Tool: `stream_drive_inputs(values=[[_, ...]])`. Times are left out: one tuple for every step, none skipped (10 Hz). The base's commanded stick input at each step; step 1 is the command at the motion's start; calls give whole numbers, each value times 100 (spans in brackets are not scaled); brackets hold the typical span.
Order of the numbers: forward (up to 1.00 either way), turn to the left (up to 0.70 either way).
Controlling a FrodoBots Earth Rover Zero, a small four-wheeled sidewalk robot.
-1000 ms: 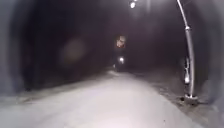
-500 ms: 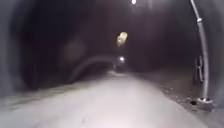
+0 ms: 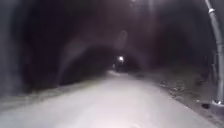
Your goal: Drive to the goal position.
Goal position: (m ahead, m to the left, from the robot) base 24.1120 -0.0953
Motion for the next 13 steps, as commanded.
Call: stream_drive_inputs(values=[[70,0],[70,0],[70,0],[70,0],[70,0],[70,0],[70,0],[70,0],[70,0],[70,0],[70,0],[70,0],[70,-13]])
